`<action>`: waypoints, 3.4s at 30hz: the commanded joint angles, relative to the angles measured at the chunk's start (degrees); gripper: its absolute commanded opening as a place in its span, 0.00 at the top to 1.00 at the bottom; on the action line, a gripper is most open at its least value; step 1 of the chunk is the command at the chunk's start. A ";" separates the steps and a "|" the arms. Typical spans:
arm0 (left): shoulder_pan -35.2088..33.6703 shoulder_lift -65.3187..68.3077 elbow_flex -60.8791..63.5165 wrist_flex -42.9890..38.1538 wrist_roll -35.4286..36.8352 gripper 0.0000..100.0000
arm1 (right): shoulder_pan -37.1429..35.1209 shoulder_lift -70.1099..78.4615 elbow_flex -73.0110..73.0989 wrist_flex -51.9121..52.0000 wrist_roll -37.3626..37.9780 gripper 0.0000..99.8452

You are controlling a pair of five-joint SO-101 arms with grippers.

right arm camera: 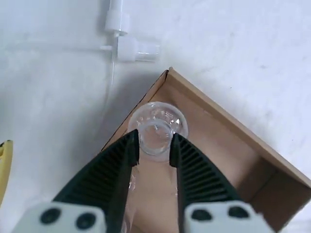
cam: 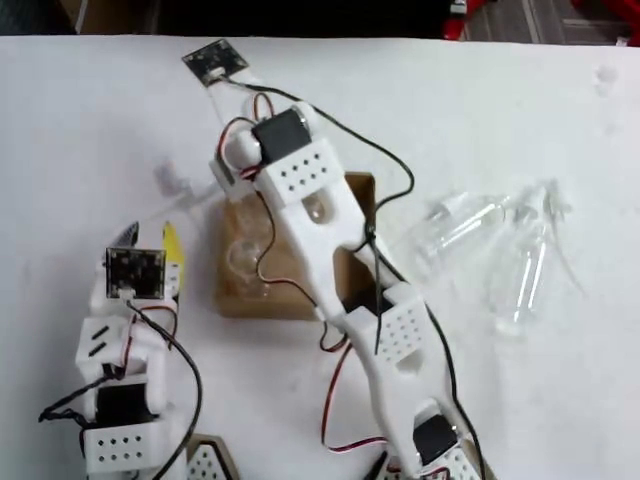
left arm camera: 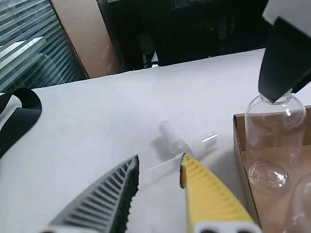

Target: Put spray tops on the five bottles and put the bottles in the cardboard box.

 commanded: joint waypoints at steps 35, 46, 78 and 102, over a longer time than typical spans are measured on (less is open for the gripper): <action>-0.57 -0.66 -0.09 0.62 -0.26 0.87 | 2.15 4.26 -0.88 -7.78 -0.62 0.96; -0.57 -0.66 -0.09 0.62 -0.26 0.87 | 0.75 2.15 -0.88 -7.34 -0.70 0.96; -0.57 -0.66 -0.09 0.44 -0.26 0.87 | -0.57 -0.13 -0.79 -6.11 -0.70 0.93; -0.57 -0.66 -0.09 0.62 -0.26 0.87 | 5.93 -18.33 -0.88 0.57 -0.18 0.79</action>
